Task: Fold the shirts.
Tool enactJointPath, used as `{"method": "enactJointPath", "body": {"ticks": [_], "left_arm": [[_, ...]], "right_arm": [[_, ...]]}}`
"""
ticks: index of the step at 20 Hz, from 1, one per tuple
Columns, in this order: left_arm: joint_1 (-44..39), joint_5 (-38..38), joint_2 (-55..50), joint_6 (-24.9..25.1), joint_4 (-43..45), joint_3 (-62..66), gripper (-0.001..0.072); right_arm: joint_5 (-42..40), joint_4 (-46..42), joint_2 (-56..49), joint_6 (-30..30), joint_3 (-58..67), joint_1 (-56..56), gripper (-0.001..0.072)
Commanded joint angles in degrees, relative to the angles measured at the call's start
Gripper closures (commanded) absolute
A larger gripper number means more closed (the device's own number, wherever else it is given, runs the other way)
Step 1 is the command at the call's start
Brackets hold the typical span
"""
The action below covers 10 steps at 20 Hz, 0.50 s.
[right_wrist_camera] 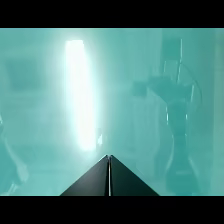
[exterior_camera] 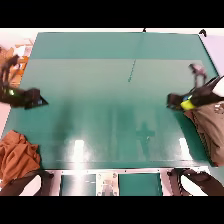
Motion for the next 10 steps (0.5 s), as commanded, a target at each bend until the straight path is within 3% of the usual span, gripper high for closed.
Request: {"method": "enactJointPath", "body": {"ticks": [1, 10], "left_arm": [[0.0, 0.6, 7.6, 0.2, 0.2, -9.3, 0.0678], [0.0, 1.8, 7.6, 0.2, 0.1, -9.3, 0.0678]], "right_arm": [[-6.9, 0.5, 4.5, 1.4, -9.2, 8.5, 0.0691], [-6.9, 0.4, 4.5, 1.4, -9.2, 10.1, 0.0691]]}}
